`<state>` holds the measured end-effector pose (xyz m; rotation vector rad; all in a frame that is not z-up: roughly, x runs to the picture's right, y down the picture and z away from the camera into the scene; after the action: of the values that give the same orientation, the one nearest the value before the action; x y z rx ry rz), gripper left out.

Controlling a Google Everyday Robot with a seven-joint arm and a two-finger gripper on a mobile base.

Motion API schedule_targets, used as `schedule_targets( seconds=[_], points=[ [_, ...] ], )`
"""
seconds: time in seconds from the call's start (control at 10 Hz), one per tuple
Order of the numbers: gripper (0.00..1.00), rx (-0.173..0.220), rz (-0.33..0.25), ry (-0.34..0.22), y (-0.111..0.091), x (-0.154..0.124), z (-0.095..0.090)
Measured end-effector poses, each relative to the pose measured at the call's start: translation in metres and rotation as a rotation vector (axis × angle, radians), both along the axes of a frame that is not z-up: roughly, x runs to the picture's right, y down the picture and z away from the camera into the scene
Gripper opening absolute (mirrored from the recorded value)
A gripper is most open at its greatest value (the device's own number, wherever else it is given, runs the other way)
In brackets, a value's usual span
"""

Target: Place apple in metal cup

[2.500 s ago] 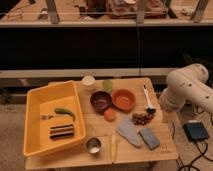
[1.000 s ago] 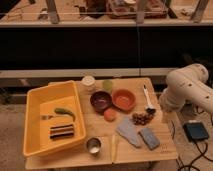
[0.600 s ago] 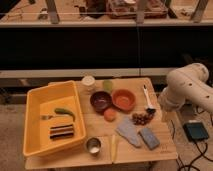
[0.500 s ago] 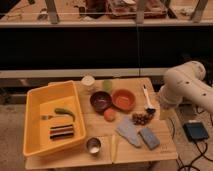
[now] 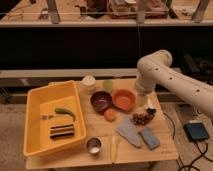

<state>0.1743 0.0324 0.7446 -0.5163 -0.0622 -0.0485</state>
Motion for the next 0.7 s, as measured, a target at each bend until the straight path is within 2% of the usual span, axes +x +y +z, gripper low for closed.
schedule_targets(
  seconds=[0.4,0.5,0.6,0.7],
  points=[
    [0.65,-0.001,0.003,0.003,0.001,0.002,0.000],
    [0.65,0.010,0.031,-0.006,0.003,0.000,-0.002],
    [0.65,0.034,0.111,-0.039,0.009,-0.008,-0.006],
    [0.65,0.043,0.168,-0.074,0.015,-0.019,-0.006]
  ],
)
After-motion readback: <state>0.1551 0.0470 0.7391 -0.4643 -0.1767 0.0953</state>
